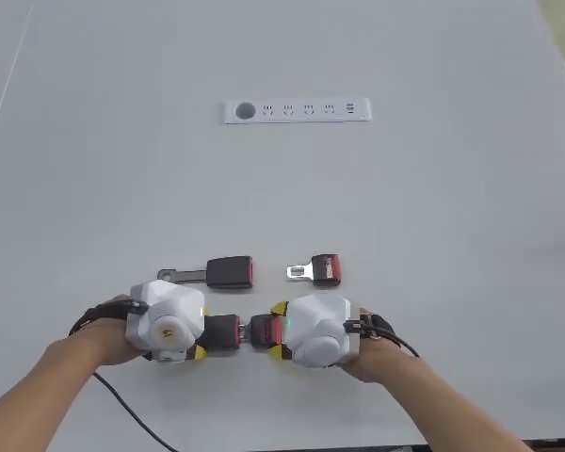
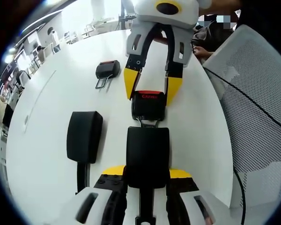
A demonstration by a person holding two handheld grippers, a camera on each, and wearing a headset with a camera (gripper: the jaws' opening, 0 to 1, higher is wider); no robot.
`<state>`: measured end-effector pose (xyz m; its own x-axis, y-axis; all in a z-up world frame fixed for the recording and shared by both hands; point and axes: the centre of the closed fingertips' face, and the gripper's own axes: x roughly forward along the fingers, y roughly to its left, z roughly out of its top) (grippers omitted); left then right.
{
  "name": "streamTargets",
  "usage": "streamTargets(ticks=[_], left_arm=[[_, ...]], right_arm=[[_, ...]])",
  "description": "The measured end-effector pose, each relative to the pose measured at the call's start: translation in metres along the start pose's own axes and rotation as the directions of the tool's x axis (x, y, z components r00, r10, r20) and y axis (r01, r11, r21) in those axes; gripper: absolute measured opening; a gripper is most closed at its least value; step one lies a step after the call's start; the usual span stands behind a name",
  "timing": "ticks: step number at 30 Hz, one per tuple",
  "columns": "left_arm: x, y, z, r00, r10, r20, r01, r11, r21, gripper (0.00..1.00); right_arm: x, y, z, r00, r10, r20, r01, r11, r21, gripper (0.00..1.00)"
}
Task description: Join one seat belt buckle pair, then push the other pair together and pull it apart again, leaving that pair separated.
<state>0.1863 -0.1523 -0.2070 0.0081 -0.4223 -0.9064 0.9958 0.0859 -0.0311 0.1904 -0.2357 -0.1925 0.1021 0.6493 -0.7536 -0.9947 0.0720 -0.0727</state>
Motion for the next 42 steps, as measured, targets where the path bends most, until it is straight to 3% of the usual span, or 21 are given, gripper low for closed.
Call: streamTargets(ticks=[20,21,34,42], left_arm=[[-0.003,-0.001,0.003,1.0000,-0.004,0.005,0.004,1.000,0.010,0.31],[-0.004,-0.002,0.002,1.0000,-0.006,0.000,0.006,1.000,0.009,0.31],[-0.005,-0.003,0.003,1.0000,-0.001,0.007,0.001,1.000,0.015,0.32],[-0.004,-0.003,0.004,0.9999,-0.007,0.009,0.007,1.000,0.018,0.32]], right_arm=[[0.009,0.001,0.007,0.9999,-0.015,-0.005,0.015,1.000,0.027,0.27],[0.008,0.005,0.005,0.9995,-0.009,-0.031,0.010,0.999,0.038,0.27],[0.007,0.004,0.012,0.9999,-0.016,-0.006,0.016,0.999,0.028,0.28],[0.004,0.000,0.015,0.9998,0.017,0.006,-0.017,0.999,0.028,0.27]])
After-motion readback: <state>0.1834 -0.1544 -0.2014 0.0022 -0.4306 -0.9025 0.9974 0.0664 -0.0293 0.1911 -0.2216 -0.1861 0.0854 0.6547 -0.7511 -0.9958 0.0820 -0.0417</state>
